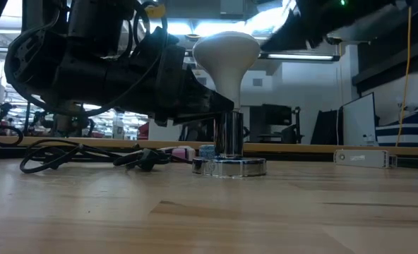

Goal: Screw lightbulb
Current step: Insert the lightbulb into the lamp

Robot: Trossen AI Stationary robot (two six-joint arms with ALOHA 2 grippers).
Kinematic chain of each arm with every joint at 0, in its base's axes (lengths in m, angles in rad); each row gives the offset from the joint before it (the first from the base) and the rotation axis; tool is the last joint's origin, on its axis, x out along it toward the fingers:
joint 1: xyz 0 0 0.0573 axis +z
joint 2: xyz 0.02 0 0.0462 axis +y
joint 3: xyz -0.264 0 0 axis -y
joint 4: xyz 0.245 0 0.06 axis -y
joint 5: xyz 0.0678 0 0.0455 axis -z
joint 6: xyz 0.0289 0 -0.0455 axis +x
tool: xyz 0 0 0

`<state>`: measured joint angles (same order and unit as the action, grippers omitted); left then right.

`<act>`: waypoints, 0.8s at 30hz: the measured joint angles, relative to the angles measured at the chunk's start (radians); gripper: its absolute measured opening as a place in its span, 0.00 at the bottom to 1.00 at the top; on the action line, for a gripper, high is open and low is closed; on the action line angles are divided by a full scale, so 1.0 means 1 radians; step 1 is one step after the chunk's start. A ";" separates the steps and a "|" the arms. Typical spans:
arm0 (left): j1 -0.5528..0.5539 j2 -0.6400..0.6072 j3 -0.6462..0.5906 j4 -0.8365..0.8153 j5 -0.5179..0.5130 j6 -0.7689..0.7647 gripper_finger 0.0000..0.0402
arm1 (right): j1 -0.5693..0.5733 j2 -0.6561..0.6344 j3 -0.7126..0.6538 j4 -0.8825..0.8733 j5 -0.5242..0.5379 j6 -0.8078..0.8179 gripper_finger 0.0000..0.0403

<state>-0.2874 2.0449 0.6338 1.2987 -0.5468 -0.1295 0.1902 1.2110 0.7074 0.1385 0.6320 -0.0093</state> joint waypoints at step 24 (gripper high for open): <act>0.000 0.000 0.002 -0.008 0.002 -0.006 0.41 | 0.000 0.207 0.000 0.332 -0.239 -0.022 0.35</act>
<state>-0.2872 2.0449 0.6357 1.2911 -0.5453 -0.1350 0.1902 1.4178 0.7071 0.4709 0.3925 -0.0310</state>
